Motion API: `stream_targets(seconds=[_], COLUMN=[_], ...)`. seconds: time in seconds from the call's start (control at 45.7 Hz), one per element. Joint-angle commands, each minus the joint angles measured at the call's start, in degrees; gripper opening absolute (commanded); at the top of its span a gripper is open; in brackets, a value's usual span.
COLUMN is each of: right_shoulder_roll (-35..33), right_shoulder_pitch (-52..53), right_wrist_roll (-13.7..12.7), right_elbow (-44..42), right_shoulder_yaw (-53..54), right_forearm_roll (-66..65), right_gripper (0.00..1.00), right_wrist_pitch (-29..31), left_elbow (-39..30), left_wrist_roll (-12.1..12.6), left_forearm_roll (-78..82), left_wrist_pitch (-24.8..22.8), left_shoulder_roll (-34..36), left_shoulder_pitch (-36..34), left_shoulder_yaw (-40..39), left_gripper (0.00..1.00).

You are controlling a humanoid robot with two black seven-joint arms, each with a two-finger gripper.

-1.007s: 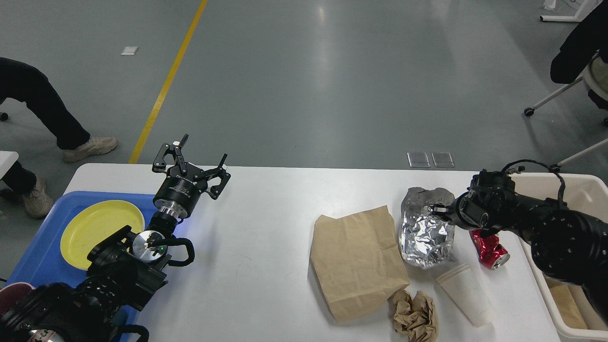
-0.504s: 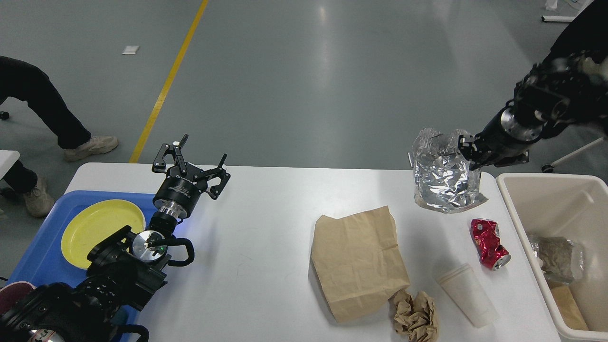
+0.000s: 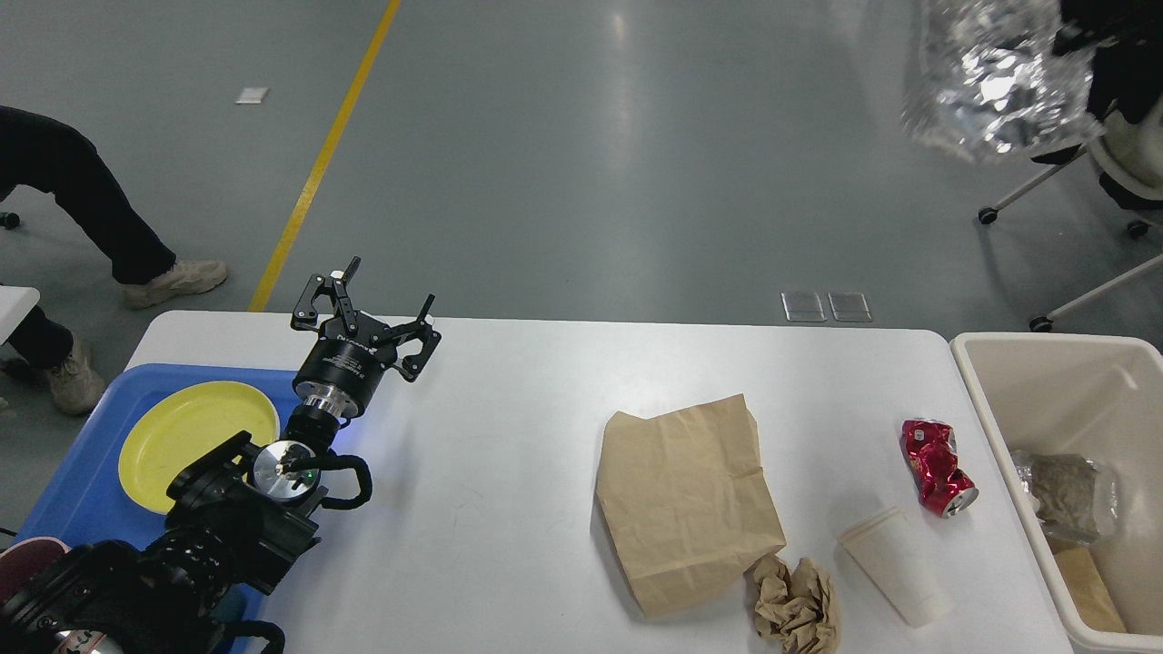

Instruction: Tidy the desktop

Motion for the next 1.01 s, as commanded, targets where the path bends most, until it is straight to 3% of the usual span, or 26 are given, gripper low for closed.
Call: stream_targets(seconds=[0.0,0.175,0.35,0.438,0.591,0.744,0.985], right_shoulder_roll=[-6.32,-14.59,-16.09,-16.09,-15.21,-13.01,-3.00], right_shoulder_pitch=[-2.64,-9.05,-24.15,-31.45,-43.93,-58.61,-75.41], right_wrist_roll=[0.00,0.09,0.44,0.61,0.79,0.79,0.79], right_elbow=[-5.10,-5.19,-5.63,-5.89,-6.68,-7.91,-18.89], right_shoulder_yaw=[-0.29,-0.29,-0.21,0.76,3.91,14.90,23.69], right_forearm_roll=[0.10,0.02,0.02,0.10,0.98,1.07,1.07], right_gripper=[0.00,0.00,0.00,0.00,0.00,0.00,0.00], right_wrist_pitch=[-0.59,-17.89,-34.94,-40.40,-45.85,-47.09,-47.18], left_elbow=[0.00,0.00,0.00,0.00,0.00,0.00,0.00], left_wrist_roll=[0.00,0.00,0.00,0.00,0.00,0.00,0.00], left_forearm_roll=[-0.04,-0.04,-0.04,-0.04,-0.04,-0.04,0.05], left_wrist_pitch=[0.00,0.00,0.00,0.00,0.00,0.00,0.00], left_shoulder_roll=[0.00,0.00,0.00,0.00,0.00,0.00,0.00], left_shoulder_pitch=[0.00,0.00,0.00,0.00,0.00,0.00,0.00], left_shoulder_yaw=[0.00,0.00,0.00,0.00,0.00,0.00,0.00], left_gripper=[0.97,0.97,0.97,0.97,0.97,0.97,0.97])
